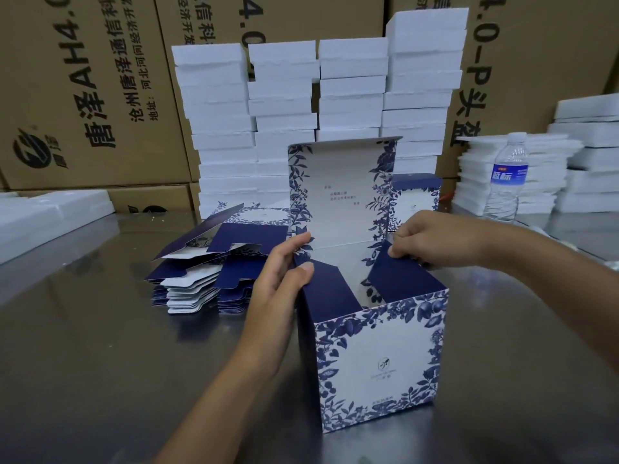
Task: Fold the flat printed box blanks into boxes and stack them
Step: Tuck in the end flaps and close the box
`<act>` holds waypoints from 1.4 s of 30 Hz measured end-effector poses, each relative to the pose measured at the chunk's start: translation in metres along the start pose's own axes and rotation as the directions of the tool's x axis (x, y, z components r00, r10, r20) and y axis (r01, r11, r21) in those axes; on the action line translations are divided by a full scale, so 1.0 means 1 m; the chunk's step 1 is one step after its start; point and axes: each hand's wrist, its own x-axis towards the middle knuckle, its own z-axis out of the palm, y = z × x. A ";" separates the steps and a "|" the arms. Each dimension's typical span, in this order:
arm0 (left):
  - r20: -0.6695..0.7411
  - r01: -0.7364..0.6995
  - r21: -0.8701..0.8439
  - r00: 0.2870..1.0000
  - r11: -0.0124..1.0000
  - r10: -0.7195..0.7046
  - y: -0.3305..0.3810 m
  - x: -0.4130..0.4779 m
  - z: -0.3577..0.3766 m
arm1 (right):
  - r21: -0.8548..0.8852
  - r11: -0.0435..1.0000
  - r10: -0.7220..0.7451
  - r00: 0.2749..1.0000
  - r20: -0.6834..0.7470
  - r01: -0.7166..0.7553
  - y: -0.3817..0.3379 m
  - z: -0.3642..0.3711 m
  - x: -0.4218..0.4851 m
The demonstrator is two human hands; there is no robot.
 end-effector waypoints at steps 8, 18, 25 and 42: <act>0.046 0.020 -0.016 0.999 1.000 -0.020 0.002 -0.001 0.000 | 0.086 0.996 0.035 0.999 -0.008 -0.034 0.003 0.000 0.005; -0.011 -0.005 0.025 1.000 1.000 0.006 0.002 -0.003 0.005 | 0.149 0.986 -0.054 0.994 -0.099 0.069 0.016 0.012 0.007; -0.107 -0.042 -0.009 0.993 0.999 0.041 0.007 -0.004 0.012 | 0.508 0.820 -0.089 0.937 -0.339 0.262 0.024 0.032 0.000; -0.150 -0.060 0.038 0.987 0.997 0.065 0.002 0.002 0.012 | 0.703 0.604 0.048 0.864 -0.502 0.375 0.026 0.065 -0.007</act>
